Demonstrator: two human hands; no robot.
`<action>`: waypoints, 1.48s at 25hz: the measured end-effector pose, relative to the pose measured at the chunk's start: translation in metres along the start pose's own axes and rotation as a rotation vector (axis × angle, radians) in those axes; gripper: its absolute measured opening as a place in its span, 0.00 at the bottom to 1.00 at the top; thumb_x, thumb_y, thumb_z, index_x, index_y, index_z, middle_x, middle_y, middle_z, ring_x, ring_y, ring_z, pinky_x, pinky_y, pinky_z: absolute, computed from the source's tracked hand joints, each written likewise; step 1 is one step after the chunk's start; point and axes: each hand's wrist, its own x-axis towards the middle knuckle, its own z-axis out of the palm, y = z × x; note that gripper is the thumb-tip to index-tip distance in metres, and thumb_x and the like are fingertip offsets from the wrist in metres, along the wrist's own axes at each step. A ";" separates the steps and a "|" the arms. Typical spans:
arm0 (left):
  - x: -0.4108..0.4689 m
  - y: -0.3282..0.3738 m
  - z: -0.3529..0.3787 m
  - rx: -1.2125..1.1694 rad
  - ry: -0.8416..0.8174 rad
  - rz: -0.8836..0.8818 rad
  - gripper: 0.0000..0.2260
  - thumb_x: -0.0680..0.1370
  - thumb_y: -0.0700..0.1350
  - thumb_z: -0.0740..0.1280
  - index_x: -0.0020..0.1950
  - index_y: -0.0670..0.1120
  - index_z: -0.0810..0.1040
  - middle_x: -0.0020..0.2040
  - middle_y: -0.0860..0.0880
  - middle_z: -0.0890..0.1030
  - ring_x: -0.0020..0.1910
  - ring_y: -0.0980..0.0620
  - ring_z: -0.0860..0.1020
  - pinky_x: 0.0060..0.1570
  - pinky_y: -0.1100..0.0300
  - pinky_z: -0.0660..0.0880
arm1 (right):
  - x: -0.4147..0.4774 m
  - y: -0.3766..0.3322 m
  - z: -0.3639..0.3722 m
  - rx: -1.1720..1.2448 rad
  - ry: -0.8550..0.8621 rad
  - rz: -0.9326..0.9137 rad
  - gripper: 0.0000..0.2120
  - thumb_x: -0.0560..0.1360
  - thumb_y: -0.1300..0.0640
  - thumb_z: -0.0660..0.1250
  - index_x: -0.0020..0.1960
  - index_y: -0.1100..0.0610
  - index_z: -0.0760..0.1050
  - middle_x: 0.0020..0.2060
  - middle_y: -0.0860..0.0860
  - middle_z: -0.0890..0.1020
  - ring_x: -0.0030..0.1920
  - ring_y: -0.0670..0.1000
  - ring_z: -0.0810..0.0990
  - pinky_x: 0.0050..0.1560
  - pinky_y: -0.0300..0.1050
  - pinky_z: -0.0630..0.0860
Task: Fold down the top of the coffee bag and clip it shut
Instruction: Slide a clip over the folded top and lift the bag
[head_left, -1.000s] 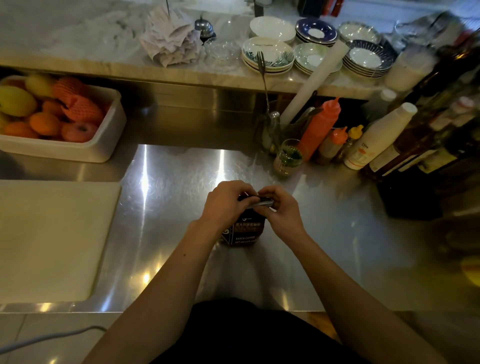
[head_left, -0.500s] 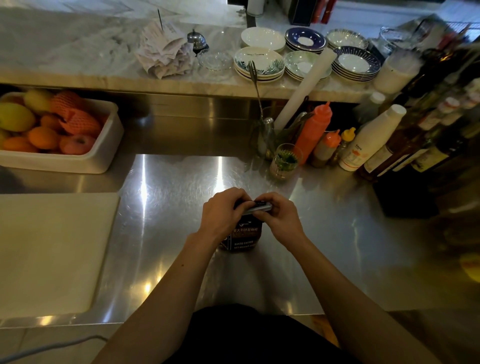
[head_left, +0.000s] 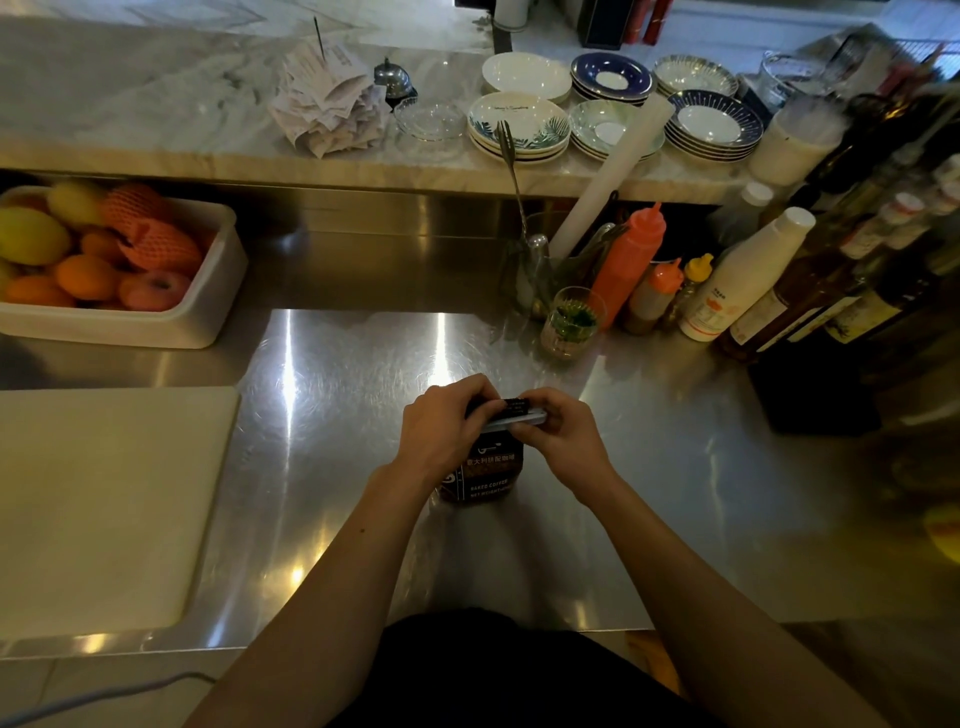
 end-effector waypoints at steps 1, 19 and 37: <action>0.001 0.001 0.001 0.011 -0.005 0.008 0.06 0.78 0.54 0.65 0.45 0.55 0.78 0.39 0.57 0.81 0.39 0.56 0.79 0.39 0.61 0.69 | -0.001 -0.001 0.002 0.006 -0.006 0.000 0.12 0.70 0.66 0.72 0.50 0.53 0.79 0.46 0.54 0.84 0.49 0.51 0.84 0.55 0.54 0.81; 0.010 -0.031 -0.048 -0.219 -0.300 -0.129 0.33 0.65 0.51 0.80 0.67 0.54 0.72 0.62 0.51 0.78 0.61 0.54 0.74 0.57 0.56 0.73 | -0.001 -0.001 0.010 0.086 0.071 0.037 0.11 0.70 0.67 0.73 0.51 0.59 0.78 0.44 0.55 0.84 0.46 0.50 0.84 0.48 0.42 0.82; -0.032 -0.047 -0.021 -0.766 0.057 -0.274 0.10 0.70 0.35 0.75 0.49 0.44 0.84 0.45 0.47 0.86 0.46 0.51 0.85 0.48 0.62 0.80 | -0.003 -0.002 0.007 0.099 0.035 0.035 0.13 0.69 0.71 0.72 0.52 0.62 0.78 0.47 0.59 0.84 0.48 0.54 0.84 0.52 0.48 0.83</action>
